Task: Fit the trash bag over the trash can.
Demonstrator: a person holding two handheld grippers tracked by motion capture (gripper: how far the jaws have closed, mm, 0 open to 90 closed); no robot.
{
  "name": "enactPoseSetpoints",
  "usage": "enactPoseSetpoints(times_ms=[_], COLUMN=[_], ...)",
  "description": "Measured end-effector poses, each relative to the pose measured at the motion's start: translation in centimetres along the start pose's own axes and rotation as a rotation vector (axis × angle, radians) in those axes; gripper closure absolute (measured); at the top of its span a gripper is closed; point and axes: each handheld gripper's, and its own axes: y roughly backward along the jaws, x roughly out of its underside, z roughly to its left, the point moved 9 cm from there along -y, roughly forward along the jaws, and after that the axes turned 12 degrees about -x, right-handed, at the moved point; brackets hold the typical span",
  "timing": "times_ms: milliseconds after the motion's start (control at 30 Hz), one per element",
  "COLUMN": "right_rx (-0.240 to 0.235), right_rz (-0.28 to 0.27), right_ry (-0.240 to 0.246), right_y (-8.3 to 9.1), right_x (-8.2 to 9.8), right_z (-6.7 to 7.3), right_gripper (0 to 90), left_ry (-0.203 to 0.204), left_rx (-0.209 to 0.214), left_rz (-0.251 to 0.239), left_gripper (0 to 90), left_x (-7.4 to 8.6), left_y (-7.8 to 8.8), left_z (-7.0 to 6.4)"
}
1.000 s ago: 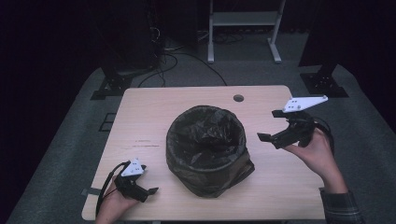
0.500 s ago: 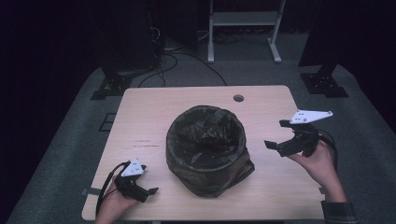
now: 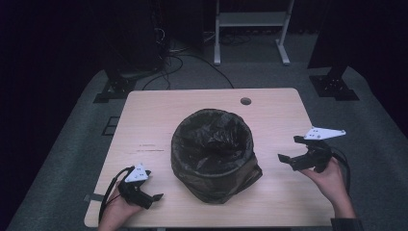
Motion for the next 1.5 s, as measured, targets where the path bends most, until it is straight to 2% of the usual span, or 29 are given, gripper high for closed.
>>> enactPoseSetpoints(times_ms=[400, 633, 1167, 1500], right_rx=[0.011, 0.019, 0.055, 0.079], right_rz=[-0.006, 0.004, 0.065, 0.119], right_ry=[-0.052, -0.068, -0.059, -0.034], right_y=[0.0, -0.2, -2.0, -2.9], right_x=[3.2, 4.4, 6.8, 8.1], right_z=[-1.0, -1.2, -1.3, -1.4], right_gripper=[0.0, 0.0, 0.0, 0.0], left_ry=[-0.002, -0.002, -0.005, -0.006], left_rx=[0.002, 0.002, 0.004, 0.005], left_rz=[0.0, 0.0, -0.001, 0.0], left_gripper=[0.0, 0.0, 0.0, 0.0], left_x=[0.0, 0.0, 0.0, 0.0], left_y=[0.0, 0.0, 0.0, 0.0], left_z=[0.0, 0.0, -0.1, -0.1])
